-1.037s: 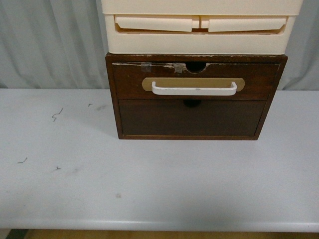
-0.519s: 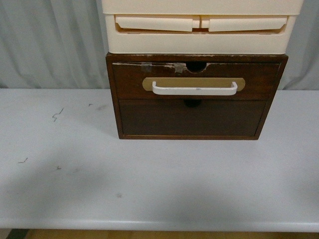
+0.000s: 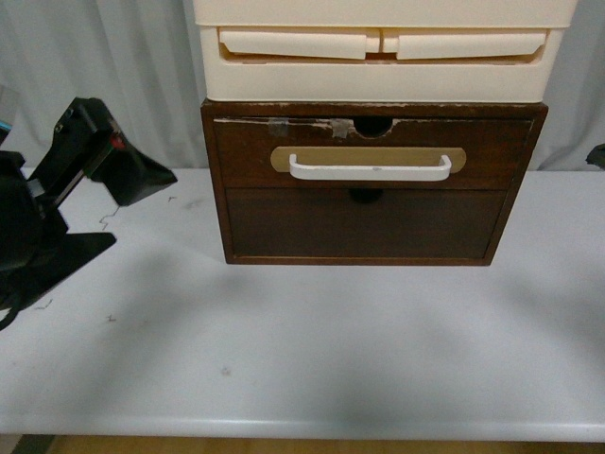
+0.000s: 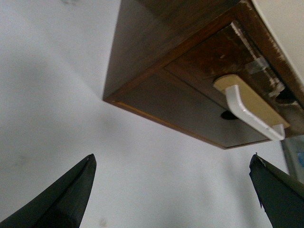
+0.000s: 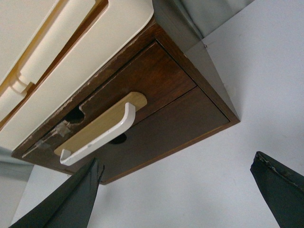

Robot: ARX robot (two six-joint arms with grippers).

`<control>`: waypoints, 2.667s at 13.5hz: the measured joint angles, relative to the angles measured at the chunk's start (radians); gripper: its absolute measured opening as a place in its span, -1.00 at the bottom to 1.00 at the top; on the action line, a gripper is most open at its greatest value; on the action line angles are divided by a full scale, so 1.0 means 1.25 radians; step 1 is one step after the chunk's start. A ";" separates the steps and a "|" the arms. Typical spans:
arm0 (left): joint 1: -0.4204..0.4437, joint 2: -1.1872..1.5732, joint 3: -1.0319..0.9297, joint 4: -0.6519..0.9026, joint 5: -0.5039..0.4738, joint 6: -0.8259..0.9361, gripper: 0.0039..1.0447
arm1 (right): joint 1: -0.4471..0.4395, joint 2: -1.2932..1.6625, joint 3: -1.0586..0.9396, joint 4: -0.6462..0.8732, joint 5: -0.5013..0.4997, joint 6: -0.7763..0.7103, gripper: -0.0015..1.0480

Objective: Open drawer

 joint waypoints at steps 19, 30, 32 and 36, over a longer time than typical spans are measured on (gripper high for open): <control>-0.140 0.400 0.370 0.180 0.128 -0.308 0.88 | 0.117 0.521 0.395 0.248 0.017 0.327 0.87; -0.137 0.447 0.424 0.161 0.131 -0.314 0.88 | 0.148 0.571 0.448 0.232 0.039 0.364 0.87; -0.139 0.447 0.427 0.161 0.131 -0.314 0.88 | 0.148 0.573 0.449 0.236 0.039 0.367 0.83; -0.140 0.449 0.428 0.155 0.130 -0.316 -0.40 | 0.163 0.563 0.438 0.252 0.045 0.432 -0.55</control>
